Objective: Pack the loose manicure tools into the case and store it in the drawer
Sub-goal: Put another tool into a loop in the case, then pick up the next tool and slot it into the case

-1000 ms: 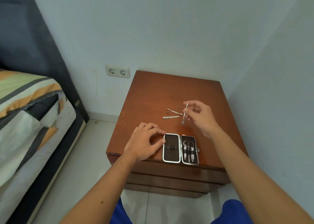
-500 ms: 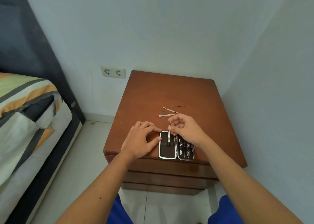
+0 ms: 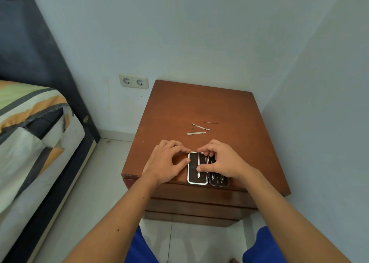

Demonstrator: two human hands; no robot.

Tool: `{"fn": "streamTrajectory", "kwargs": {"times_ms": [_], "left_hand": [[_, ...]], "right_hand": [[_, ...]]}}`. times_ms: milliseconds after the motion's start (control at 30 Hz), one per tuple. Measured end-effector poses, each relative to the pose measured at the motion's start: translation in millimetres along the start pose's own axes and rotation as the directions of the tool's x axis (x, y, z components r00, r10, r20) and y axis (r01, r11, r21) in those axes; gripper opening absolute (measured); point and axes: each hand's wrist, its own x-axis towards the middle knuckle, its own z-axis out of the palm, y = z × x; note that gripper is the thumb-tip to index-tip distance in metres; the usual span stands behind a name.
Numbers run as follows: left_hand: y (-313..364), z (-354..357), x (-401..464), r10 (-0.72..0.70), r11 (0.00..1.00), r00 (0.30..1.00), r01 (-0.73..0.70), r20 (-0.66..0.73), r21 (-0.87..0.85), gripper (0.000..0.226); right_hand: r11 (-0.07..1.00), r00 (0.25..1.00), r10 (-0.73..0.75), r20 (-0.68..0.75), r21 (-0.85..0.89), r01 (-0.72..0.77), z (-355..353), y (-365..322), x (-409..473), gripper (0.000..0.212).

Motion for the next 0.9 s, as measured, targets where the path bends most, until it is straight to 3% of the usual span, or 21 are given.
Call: {"fn": "streamTrajectory", "kwargs": {"times_ms": [167, 467, 533, 700, 900], "left_hand": [[0, 0, 0, -0.002, 1.0, 1.0, 0.002, 0.007, -0.007, 0.028], [1, -1, 0, -0.004, 1.0, 1.0, 0.004, 0.008, -0.003, 0.028], [1, -2, -1, -0.005, 1.0, 1.0, 0.006, 0.011, -0.006, 0.028], [2, -2, 0, -0.01, 1.0, 1.0, 0.01, 0.012, 0.001, 0.028], [-1, -1, 0, -0.016, 1.0, 1.0, 0.017, 0.013, -0.009, 0.03]], "right_hand": [[1.0, 0.999, -0.002, 0.032, -0.015, 0.003, 2, -3, -10, 0.078], [0.999, 1.0, -0.025, 0.008, 0.034, 0.025, 8, -3, -23, 0.077], [0.999, 0.999, -0.009, -0.041, 0.053, 0.012, 4, -5, -18, 0.069], [0.998, 0.976, 0.027, -0.214, -0.043, -0.037, -7, 0, 27, 0.012], [0.972, 0.915, 0.175, -0.362, -0.083, -0.219, -18, 14, 77, 0.013]]}}
